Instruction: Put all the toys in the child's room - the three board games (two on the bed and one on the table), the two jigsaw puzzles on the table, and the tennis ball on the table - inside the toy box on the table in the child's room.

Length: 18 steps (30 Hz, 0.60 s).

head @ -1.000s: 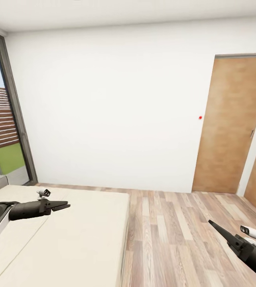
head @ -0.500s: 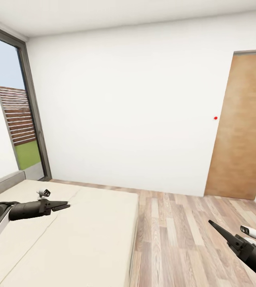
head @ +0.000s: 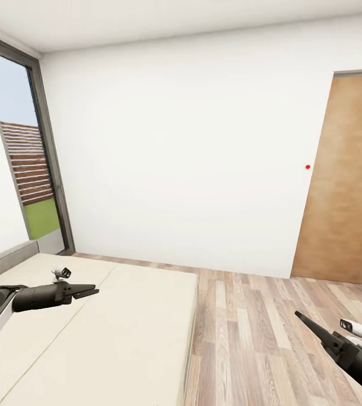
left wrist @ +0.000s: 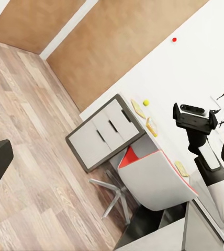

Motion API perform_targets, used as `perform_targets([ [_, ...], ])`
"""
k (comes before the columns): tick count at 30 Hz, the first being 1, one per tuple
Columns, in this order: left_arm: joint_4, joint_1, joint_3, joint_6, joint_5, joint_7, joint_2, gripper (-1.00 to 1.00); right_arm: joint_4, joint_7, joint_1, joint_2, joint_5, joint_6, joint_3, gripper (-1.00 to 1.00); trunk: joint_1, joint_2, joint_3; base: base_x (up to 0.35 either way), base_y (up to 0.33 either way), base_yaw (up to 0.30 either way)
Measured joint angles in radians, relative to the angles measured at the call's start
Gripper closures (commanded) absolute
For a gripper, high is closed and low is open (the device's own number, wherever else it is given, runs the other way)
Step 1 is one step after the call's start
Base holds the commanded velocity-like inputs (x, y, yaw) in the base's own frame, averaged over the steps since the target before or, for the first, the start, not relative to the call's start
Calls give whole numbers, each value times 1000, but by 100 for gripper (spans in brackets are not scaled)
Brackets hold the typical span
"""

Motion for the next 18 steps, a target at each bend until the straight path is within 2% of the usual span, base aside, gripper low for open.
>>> perform_targets([
  [18, 0, 0, -1, 0, 0, 0, 0, -100, 1, -2, 0, 0, -1, 2, -3, -100, 0, 0, -16, 0, 0, 1],
])
